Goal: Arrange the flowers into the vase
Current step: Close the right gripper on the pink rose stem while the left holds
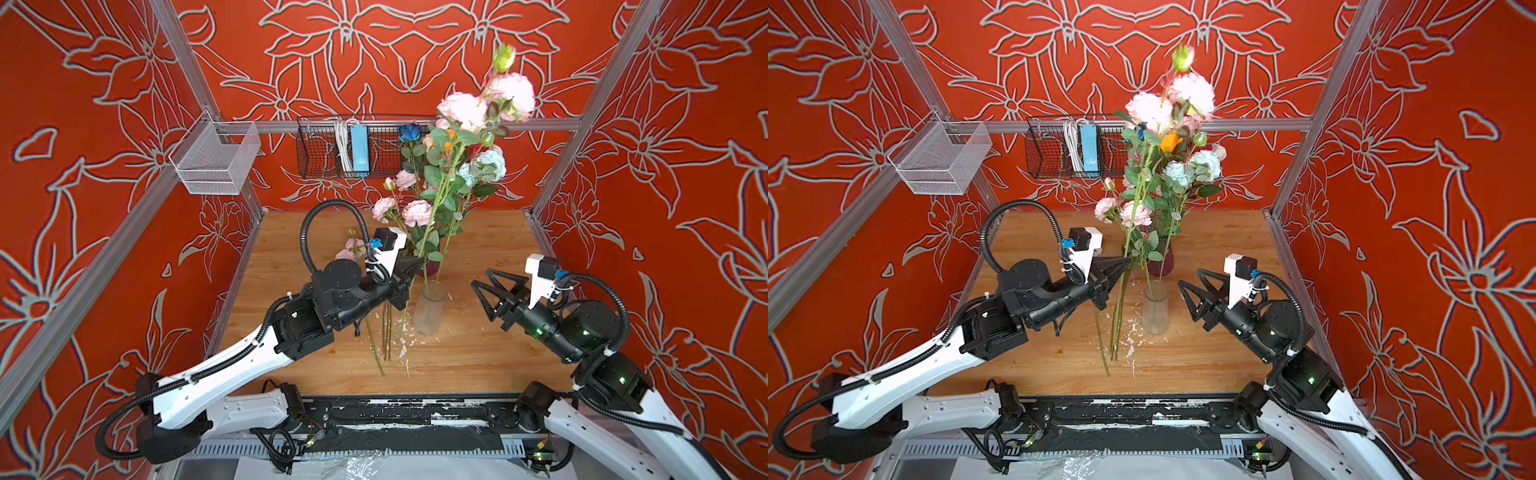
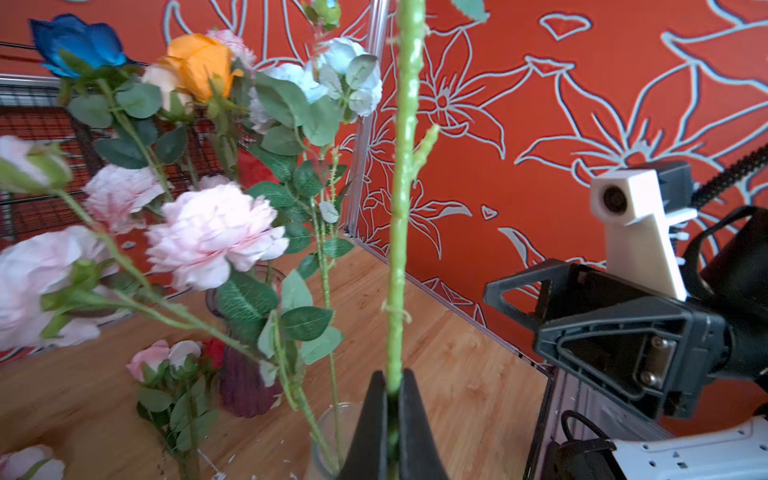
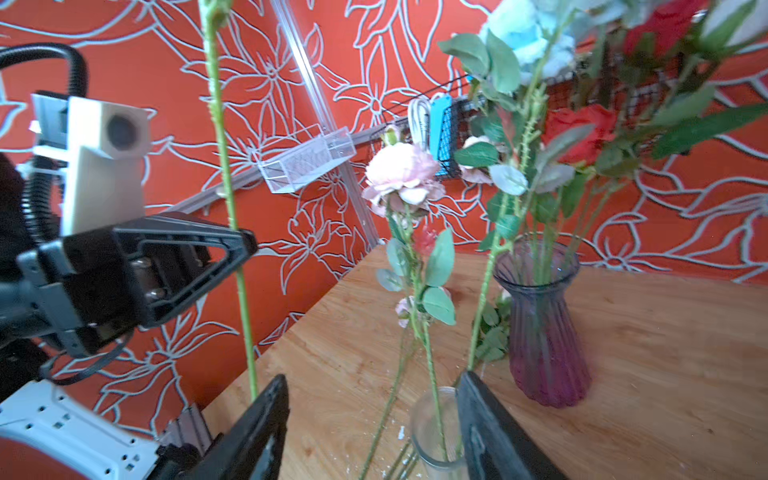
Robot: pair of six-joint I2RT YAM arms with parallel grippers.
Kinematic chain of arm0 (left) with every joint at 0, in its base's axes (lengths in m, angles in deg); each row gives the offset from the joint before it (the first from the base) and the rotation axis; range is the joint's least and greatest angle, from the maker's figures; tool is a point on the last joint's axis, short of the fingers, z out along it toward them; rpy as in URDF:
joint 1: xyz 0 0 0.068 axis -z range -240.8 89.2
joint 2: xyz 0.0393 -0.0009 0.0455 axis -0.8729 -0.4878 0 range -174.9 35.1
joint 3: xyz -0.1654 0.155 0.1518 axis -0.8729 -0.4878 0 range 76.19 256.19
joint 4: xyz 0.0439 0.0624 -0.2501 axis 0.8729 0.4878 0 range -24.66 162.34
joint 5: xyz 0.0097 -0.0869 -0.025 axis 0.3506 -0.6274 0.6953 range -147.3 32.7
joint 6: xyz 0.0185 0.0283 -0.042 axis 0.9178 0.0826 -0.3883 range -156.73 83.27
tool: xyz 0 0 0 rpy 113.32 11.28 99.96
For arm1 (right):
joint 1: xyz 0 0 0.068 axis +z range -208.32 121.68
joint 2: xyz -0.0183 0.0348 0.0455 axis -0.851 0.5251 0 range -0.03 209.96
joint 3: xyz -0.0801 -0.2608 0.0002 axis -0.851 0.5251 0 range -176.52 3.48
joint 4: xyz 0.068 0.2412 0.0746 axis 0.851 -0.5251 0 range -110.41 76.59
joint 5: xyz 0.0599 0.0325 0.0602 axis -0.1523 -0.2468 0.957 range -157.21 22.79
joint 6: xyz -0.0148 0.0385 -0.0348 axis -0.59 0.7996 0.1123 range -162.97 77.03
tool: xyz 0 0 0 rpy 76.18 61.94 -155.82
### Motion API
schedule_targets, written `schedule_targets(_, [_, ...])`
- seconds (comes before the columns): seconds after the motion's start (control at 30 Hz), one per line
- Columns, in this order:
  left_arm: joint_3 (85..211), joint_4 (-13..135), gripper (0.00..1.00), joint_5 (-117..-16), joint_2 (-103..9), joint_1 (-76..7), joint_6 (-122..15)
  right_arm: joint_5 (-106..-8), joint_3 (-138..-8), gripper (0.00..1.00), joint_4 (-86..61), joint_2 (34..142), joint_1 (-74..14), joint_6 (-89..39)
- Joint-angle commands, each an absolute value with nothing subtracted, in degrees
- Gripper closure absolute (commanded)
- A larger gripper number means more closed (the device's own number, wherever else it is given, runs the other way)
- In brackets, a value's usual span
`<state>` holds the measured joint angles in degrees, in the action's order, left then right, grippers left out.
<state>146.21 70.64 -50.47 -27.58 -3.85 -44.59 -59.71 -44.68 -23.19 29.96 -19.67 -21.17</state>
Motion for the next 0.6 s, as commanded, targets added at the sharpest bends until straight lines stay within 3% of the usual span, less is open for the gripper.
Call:
schedule_targets(0.0, [148.86,69.99,1.0,-53.89,-31.72,-2.62,-43.72,-52.88,-47.74,0.35,-19.03,32.08,-19.94,-21.14])
schedule_targets(0.13, [149.16,66.31,1.0,-56.47,-35.11,-2.21,-44.84,-50.81,-50.58,0.34,-17.38,35.12,-19.92,-19.92])
schedule_targets(0.57, [148.62,64.47,1.0,-57.92,-36.63,-0.79,-44.95,-59.36,-49.79,0.39,-10.79,39.42,-20.0,-13.74])
